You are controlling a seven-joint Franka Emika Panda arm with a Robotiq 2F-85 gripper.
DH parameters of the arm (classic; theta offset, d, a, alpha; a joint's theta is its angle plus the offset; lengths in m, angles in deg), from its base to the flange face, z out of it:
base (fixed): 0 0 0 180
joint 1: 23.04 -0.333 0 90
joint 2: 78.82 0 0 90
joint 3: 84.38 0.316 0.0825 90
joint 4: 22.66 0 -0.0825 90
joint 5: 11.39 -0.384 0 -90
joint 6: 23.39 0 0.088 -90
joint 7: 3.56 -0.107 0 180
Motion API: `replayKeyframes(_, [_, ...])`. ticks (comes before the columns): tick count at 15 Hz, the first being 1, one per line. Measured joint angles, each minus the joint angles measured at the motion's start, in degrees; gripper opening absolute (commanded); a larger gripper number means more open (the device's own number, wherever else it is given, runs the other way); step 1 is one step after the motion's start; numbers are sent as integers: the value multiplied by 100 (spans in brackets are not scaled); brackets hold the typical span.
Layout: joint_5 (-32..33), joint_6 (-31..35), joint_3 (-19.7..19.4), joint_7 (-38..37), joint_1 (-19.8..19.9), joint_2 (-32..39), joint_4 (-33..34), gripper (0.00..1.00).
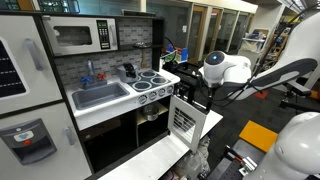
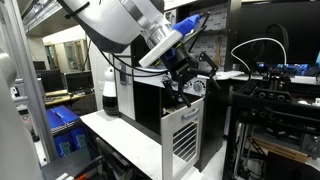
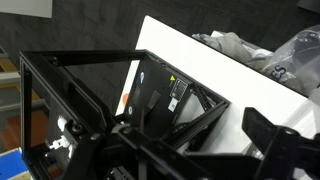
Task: Move the pot from the stove and put it in the stove cabinet
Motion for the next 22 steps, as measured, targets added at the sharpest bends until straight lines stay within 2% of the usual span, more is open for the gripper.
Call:
replayKeyframes(10, [821, 817, -139, -1370, 167, 507, -66, 100])
replayKeyframes(17, [385, 2623, -923, -1372, 148, 1264, -80, 100])
replayKeyframes(22, [48, 3382, -1117, -1365, 62, 1668, -80, 100])
